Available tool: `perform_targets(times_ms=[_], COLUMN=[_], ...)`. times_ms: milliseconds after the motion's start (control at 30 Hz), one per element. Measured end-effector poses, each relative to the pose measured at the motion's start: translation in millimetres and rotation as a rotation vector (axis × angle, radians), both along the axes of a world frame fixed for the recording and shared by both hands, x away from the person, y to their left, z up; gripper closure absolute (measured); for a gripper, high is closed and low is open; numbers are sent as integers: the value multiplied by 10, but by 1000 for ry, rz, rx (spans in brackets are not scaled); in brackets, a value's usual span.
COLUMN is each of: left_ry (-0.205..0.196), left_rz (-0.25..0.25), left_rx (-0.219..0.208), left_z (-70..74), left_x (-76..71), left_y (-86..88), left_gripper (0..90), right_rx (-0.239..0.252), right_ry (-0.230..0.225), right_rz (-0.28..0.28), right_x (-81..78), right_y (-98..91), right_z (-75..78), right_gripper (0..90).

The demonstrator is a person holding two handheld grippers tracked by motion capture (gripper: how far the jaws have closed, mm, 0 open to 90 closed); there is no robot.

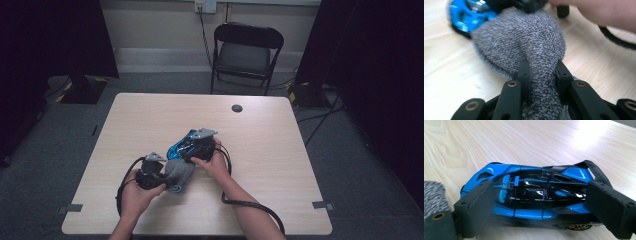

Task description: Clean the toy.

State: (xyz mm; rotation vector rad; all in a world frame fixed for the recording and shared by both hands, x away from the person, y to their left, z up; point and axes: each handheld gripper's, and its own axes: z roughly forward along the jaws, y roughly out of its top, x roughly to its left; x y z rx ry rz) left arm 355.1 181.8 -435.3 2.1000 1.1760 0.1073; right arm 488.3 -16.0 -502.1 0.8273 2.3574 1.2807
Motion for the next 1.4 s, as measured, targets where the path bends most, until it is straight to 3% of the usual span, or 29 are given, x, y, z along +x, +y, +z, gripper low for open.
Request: perform_targets(times_ms=[367, 400, 567, 733, 933, 1067, 1300, 1400], left_ry=[-80, -102, -128, -149, -130, -109, -61, -57], left_rz=[83, 116, 180, 204, 293, 319, 265, 258], left_rx=[-49, -63, -62, -42, -11, 34, 94, 97], left_z=[175, 184, 110, -23, -213, -315, -413, -417], left_x=[27, 40, 116, 191, 295, 347, 394, 396], left_y=[327, 385, 489, 520, 628, 627, 486, 468], left_gripper=[723, 723, 724, 724, 724, 723, 719, 719], right_rx=[1, 1, 1, -1, 0, 0, 0, 0], right_ry=[1, 0, 0, -1, 0, 0, 0, 0], right_rz=[-1, -2, -2, 0, 0, 0, 0, 0], right_x=[-1, 0, 0, 0, 0, 0, 0, 0], right_y=[0, 0, 1, -1, -1, 0, 0, -1], right_z=[0, 0, 0, 0, 0, 0, 0, 0], right_gripper=[86, 86, 86, 86, 86, 86, 86, 86])
